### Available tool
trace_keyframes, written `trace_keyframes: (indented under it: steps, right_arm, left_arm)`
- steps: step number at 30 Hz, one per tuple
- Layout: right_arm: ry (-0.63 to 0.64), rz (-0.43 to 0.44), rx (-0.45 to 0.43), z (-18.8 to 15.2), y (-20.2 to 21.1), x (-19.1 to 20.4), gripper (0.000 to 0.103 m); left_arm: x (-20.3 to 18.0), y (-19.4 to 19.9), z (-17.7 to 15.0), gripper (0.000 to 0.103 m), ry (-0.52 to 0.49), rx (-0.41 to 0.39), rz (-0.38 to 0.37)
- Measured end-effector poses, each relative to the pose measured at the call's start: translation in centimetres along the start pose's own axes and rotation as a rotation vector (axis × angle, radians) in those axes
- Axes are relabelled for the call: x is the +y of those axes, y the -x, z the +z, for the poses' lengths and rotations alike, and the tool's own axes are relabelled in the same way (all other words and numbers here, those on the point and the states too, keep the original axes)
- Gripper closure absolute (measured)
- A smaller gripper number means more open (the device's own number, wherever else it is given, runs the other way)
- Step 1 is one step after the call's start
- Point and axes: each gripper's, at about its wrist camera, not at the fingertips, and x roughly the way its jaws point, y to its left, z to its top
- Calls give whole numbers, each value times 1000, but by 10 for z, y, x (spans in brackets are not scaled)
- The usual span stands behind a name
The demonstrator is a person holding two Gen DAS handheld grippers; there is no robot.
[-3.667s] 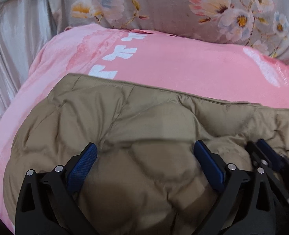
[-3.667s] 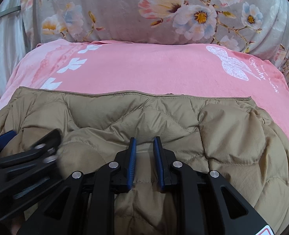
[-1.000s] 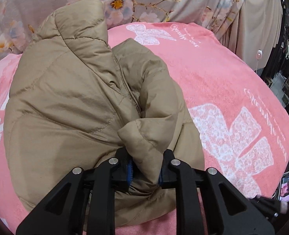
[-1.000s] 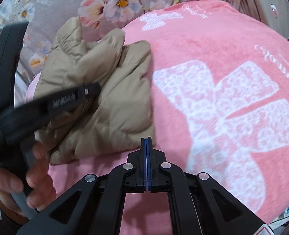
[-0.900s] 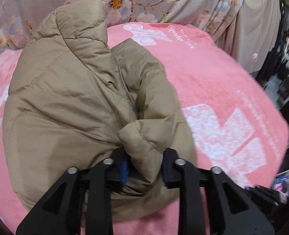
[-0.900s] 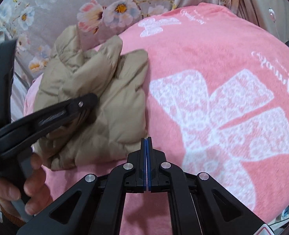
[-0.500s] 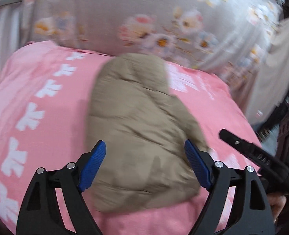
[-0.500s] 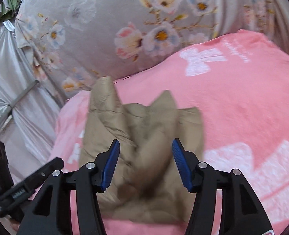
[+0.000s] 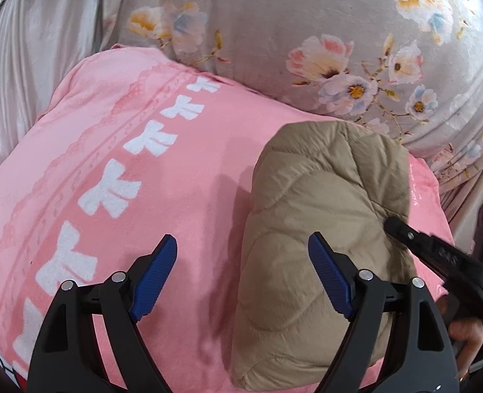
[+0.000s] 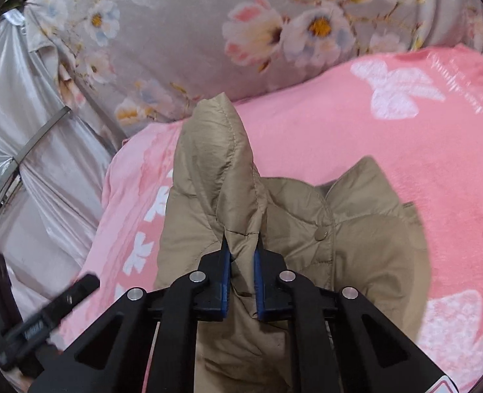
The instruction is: Fold large clothes
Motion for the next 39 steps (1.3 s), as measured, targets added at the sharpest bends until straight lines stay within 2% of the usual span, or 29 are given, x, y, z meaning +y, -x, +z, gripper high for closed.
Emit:
trace_keyframes:
  steps: [3,6,10,14,17,22,29,39]
  right_arm:
    - [31,-79,-49,-16,23,-16,93]
    - [30,-146,-32,-34,26,-45,93]
    - [-12,-158,-30,-49,29,-80,93]
    - [-55,-142,-40,-59,27,-102,93]
    - [-76,-123,-45,-66,18,-113,92]
    - [-117,-99,-56,-75,5,-124,91]
    - [-119,-114,-77,-83,-6,-124,90]
    - [-185,-59,-91,-88,-11,-138,90]
  left_arm:
    - [-23,-9,4,23,-37,10,-34]
    - [-60,-28,-1,23,-95,56,-92]
    - [-102,-48,-17,23,-172,101,-121]
    - [-128,-72,-31,23,-214,141,-110]
    - [-137,-87,-39,23,-240,131,-53]
    - [-145,-102,-52,10,-285,106,14]
    - [-145,-117,-63,5,-306,86,47]
    - [-147,-124,-72,5,-321,54,68]
